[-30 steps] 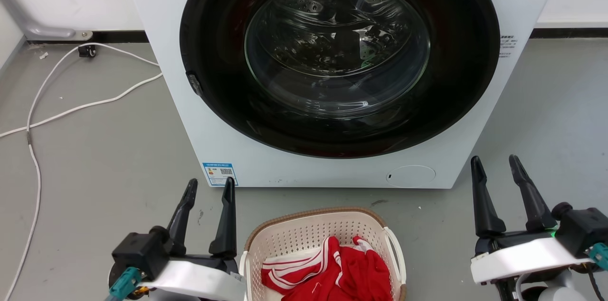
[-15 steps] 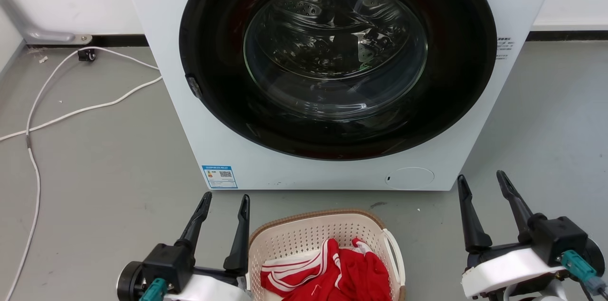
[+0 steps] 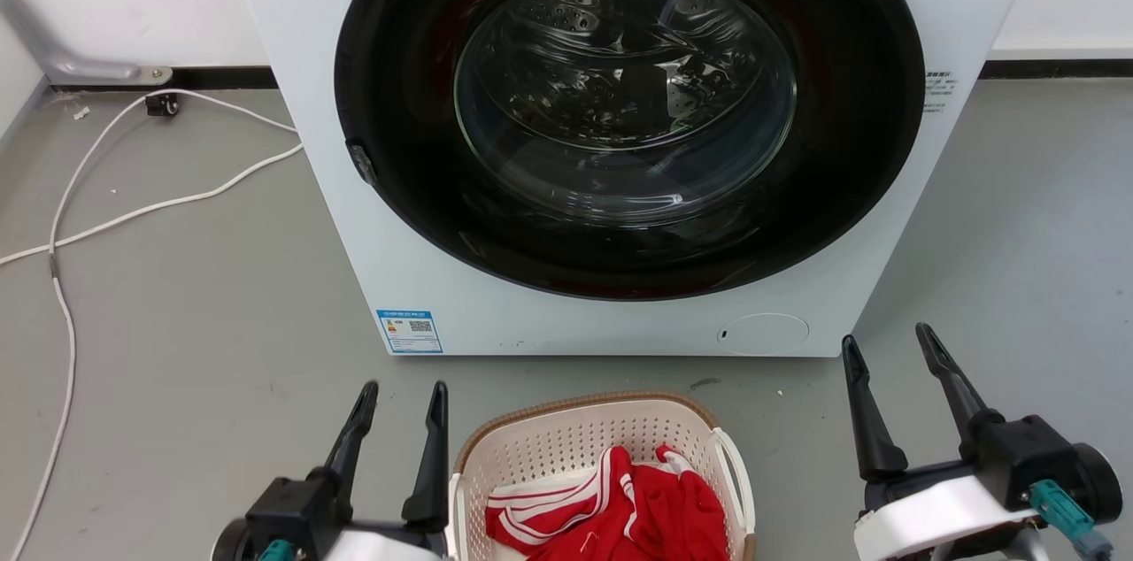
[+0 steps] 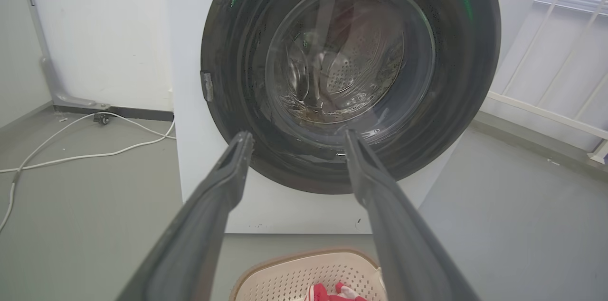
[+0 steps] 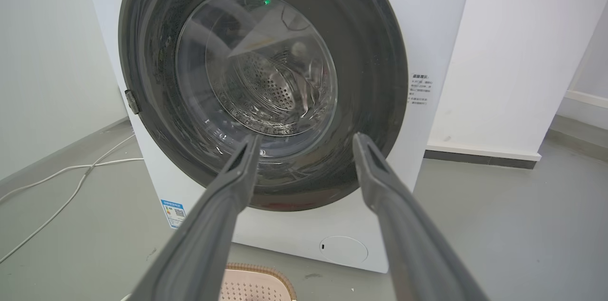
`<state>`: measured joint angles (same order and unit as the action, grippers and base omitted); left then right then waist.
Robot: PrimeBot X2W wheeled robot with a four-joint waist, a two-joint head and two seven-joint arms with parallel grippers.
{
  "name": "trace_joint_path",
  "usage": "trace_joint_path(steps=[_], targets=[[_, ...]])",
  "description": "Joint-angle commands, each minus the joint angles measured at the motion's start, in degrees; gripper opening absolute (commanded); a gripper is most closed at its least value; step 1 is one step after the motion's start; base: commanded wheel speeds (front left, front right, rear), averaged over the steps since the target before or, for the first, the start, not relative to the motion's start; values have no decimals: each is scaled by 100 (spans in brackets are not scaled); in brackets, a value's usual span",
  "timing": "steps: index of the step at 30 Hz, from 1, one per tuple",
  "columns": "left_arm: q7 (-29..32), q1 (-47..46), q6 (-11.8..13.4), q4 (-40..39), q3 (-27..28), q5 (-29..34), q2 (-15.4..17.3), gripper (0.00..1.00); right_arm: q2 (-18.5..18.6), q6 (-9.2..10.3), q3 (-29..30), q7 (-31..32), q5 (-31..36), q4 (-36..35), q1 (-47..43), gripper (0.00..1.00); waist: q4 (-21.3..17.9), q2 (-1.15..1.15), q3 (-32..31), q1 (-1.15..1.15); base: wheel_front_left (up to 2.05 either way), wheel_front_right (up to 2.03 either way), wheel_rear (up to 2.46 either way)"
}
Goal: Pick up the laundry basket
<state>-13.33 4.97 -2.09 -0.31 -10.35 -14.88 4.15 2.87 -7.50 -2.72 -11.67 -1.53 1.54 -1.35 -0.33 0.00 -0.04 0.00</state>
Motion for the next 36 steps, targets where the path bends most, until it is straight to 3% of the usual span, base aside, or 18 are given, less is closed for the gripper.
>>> trace_joint_path(steps=[1, 5, 16, 36], targets=[[-62, 90, -43, 120, 78, 14, -48, 100, 3, 2, 11, -68, -82, 29, -45, 100, -4, 0, -7, 0, 0, 0, 0], [-102, 86, -79, 281, 198, 104, -90, 100, 2, 2, 38, -136, -511, 181, -68, 100, -13, 0, 0, 0, 0, 0, 0], [-203, 48, -88, 442, 131, 753, -121, 100, 1, 2, -2, -286, -195, 424, 21, 100, -17, 0, 53, 0, 0, 0, 0], [-196, 38, 3, 414, 115, 632, -128, 100, 1, 2, -22, -353, -419, 513, 103, 100, 6, 0, 93, 0, 0, 0, 0]])
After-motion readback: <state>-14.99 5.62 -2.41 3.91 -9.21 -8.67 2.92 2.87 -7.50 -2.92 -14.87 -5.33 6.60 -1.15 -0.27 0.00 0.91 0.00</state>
